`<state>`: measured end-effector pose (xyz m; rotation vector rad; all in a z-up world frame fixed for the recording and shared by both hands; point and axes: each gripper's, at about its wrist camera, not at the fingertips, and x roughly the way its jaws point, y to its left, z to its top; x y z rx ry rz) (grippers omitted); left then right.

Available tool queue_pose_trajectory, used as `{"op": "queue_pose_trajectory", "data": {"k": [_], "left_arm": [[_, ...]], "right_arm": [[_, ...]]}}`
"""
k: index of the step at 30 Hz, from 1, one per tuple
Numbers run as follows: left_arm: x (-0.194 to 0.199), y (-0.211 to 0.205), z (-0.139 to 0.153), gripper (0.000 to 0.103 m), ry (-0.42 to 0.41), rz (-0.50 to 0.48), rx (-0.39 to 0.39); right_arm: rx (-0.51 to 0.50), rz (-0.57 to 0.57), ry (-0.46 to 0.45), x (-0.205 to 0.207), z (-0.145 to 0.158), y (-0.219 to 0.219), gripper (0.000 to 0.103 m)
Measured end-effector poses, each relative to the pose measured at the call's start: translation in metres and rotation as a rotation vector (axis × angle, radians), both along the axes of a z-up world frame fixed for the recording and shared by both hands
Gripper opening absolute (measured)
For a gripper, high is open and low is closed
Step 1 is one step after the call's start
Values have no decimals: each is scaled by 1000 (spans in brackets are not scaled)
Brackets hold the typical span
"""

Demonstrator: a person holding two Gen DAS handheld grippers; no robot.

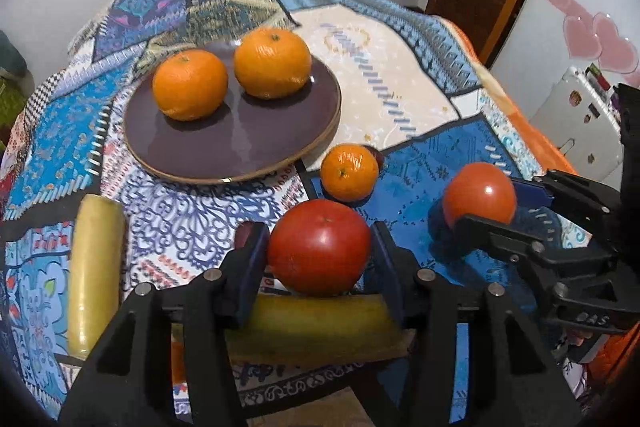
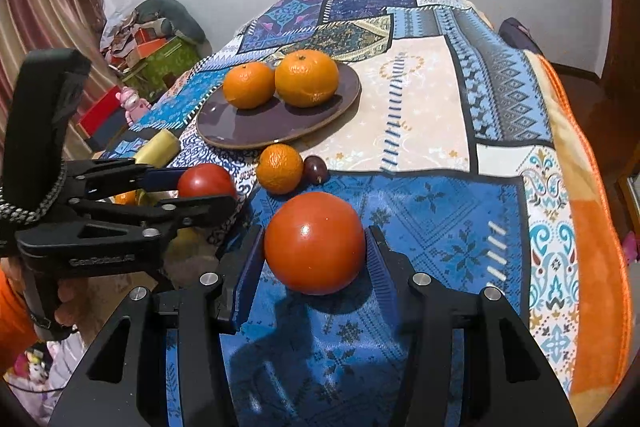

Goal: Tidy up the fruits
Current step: 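Carry both tomatoes onto the plate beside the oranges with both grippers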

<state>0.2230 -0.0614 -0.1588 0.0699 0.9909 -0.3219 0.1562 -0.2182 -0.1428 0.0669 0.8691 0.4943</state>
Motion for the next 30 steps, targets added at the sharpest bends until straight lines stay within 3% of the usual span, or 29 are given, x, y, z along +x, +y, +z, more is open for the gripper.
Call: {"op": "queue_pose_trajectory", "data": {"k": [14, 30], "left_arm": [[8, 46, 47, 51, -112, 91, -46], [44, 59, 41, 51, -114, 140, -37]], "right_arm": [[-19, 34, -73, 31, 25, 33, 47], [-72, 71, -95, 64, 22, 63, 47]]}}
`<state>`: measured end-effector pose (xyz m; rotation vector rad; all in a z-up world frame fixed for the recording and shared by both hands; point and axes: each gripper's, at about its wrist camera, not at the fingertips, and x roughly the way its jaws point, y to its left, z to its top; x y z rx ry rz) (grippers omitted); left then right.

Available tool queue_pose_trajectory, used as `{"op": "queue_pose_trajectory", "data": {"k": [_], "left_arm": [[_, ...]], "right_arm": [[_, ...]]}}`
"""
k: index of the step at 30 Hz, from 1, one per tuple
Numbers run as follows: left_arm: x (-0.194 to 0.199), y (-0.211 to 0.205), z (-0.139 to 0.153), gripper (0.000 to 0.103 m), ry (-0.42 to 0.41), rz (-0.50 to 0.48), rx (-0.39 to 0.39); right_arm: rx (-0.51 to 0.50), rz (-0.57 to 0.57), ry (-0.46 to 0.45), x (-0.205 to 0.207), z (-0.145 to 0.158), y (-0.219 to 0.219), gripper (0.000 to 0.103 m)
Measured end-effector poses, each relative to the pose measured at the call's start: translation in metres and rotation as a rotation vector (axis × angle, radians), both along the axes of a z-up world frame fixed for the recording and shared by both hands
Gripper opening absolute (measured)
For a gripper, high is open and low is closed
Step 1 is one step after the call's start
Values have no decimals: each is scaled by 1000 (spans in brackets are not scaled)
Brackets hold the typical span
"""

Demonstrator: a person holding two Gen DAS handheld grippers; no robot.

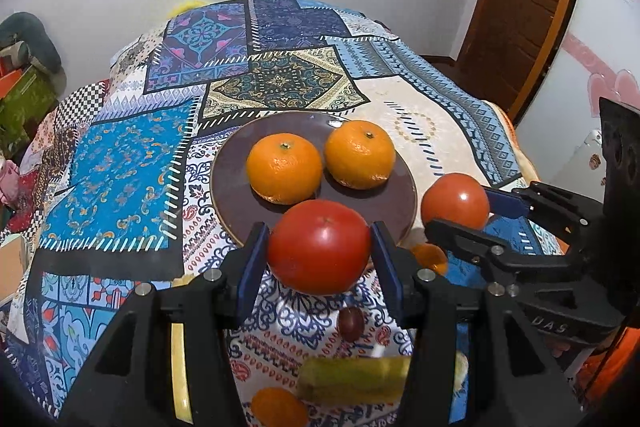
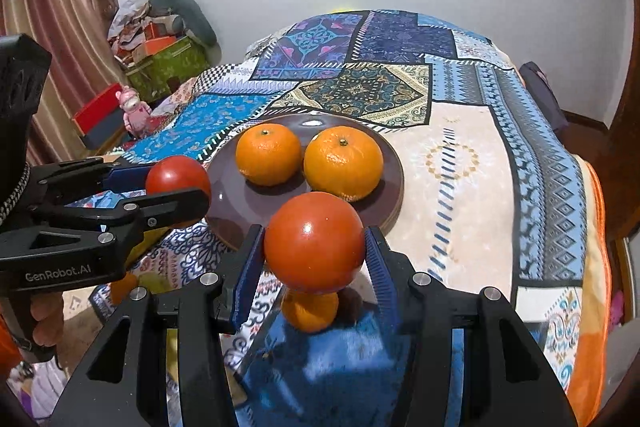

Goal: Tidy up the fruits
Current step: 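Carry both tomatoes onto the plate beside the oranges with both grippers, then open both grippers and lift them away from the plate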

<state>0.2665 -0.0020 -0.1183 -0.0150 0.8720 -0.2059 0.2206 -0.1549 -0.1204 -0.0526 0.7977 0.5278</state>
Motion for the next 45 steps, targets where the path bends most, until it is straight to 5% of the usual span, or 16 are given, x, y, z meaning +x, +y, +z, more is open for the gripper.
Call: {"op": "queue_pose_trajectory", "data": {"k": [45], "left_arm": [[44, -1, -31, 52, 71, 51, -19]], "right_arm": [[-79, 80, 62, 36, -29, 33, 48]]}}
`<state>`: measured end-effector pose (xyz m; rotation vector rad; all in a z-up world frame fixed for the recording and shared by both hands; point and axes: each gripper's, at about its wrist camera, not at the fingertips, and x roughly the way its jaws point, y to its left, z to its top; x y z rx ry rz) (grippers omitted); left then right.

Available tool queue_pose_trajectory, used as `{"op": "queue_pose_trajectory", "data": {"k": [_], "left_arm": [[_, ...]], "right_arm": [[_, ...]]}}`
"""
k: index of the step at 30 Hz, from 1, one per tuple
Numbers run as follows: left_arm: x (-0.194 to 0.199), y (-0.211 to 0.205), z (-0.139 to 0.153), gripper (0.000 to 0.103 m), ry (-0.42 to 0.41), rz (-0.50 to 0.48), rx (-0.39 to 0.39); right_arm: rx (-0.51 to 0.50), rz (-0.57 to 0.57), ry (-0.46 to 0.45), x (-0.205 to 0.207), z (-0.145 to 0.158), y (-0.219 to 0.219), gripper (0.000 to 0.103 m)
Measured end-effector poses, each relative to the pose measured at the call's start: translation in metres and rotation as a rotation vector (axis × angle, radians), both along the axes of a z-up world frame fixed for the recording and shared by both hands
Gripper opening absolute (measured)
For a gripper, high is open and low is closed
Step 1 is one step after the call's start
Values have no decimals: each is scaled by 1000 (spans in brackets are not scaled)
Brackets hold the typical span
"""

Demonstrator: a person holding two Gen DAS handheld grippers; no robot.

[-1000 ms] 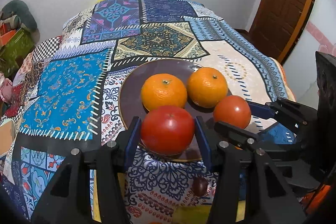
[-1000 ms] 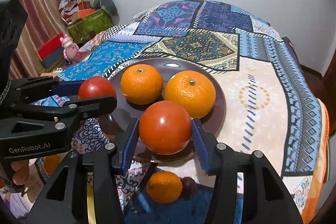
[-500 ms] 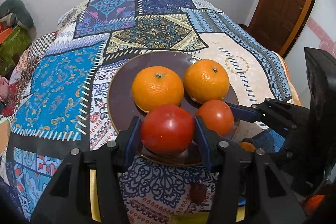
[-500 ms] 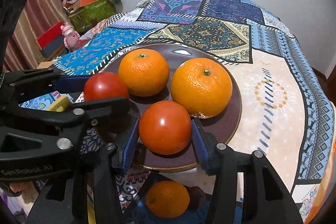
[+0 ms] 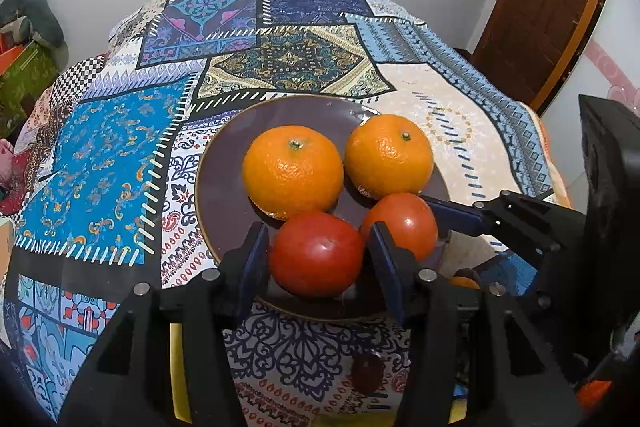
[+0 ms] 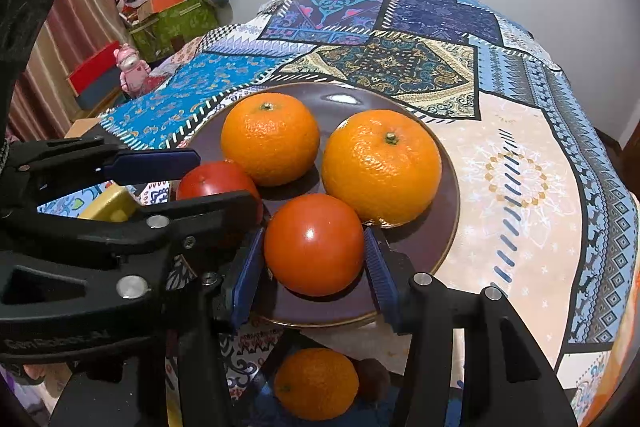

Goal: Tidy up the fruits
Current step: 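Open both grippers and lift them away from the plate, then move left gripper to the yellow cylinder while right gripper approaches the sugarcane piece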

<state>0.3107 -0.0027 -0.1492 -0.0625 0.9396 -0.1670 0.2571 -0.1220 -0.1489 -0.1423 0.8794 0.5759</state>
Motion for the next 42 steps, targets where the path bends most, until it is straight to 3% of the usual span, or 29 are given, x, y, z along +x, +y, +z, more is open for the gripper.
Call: {"op": "queue_pose_trajectory", "data": {"k": [5, 16, 24, 32, 42], "left_arm": [[-9, -3, 9, 53, -30, -4, 14], [-47, 12, 46, 53, -108, 28, -6], [-83, 33, 58, 54, -125, 65, 12], [-119, 57, 50, 55, -111, 100, 37], [-143, 83, 13, 55, -39, 125, 39]], "right_arm": [[8, -19, -28, -4, 8, -5, 57], [49, -50, -76, -25, 37, -20, 59], [53, -49, -127, -56, 54, -27, 63], [63, -31, -110, -82, 48, -24, 65], [76, 18, -25, -99, 21, -3, 65]]}}
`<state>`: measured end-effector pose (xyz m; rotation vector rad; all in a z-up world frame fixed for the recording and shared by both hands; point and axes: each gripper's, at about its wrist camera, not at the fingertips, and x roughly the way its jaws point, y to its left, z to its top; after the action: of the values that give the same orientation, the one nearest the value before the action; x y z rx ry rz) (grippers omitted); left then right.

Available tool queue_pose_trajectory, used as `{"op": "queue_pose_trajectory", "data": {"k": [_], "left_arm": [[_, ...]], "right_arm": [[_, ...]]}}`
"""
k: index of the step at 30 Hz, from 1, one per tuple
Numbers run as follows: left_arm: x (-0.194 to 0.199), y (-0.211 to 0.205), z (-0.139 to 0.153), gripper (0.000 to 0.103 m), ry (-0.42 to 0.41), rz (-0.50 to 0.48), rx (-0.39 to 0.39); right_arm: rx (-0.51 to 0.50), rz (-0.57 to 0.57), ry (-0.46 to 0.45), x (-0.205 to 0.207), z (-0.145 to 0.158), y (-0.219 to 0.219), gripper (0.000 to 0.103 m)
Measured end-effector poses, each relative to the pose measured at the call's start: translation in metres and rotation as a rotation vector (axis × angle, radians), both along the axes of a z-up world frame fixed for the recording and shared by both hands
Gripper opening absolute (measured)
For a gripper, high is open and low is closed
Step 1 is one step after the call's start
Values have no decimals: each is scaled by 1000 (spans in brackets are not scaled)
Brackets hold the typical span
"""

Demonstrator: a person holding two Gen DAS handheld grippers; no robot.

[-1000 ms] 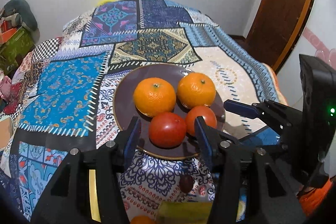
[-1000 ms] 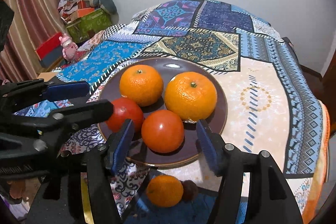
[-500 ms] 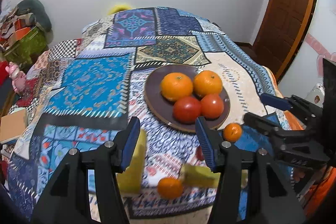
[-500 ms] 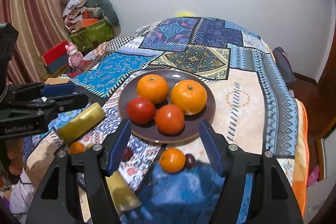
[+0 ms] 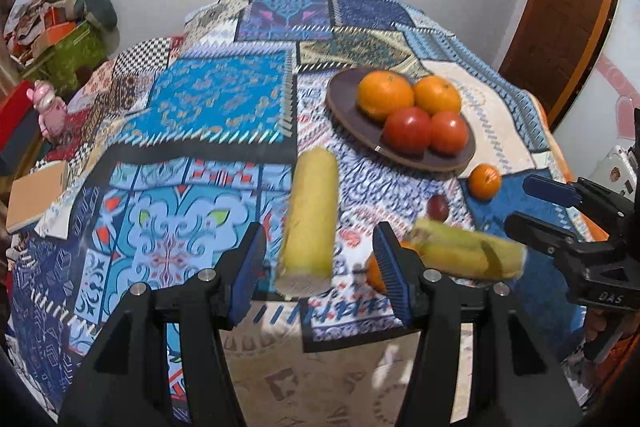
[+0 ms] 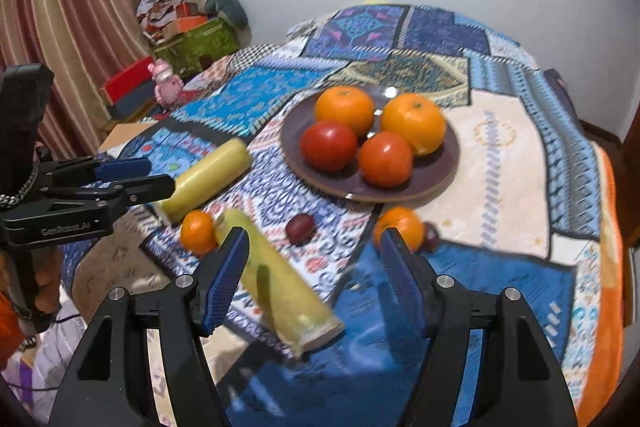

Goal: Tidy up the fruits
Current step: 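Move left gripper to the yellow cylinder while right gripper approaches the sugarcane piece, then grasp and lift the yellow cylinder with left gripper while right gripper lifts the sugarcane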

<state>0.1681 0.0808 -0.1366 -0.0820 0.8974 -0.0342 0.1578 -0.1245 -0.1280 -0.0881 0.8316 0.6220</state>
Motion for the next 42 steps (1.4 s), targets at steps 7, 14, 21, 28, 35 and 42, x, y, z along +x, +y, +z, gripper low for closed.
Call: {"op": "queue_pose_trajectory", "data": {"k": [7, 14, 21, 28, 35, 42], "left_arm": [[15, 7, -17, 55, 29, 3, 13], [34, 10, -35, 49, 90, -12, -28], [33, 6, -37, 35, 99, -50, -36], [9, 11, -33, 35, 102, -36, -59], [-28, 8, -28, 35, 90, -44, -73], [-26, 7, -28, 35, 82, -40, -90]], "right_arm": [[-5, 53, 73, -3, -20, 19, 64], [-25, 64, 92, 0, -31, 28, 59], [-61, 77, 104, 2, -37, 34, 56], [-23, 58, 151, 0, -35, 23, 37], [-1, 44, 188, -16, -32, 13, 34], [-21, 43, 181, -15, -33, 16, 35]]}}
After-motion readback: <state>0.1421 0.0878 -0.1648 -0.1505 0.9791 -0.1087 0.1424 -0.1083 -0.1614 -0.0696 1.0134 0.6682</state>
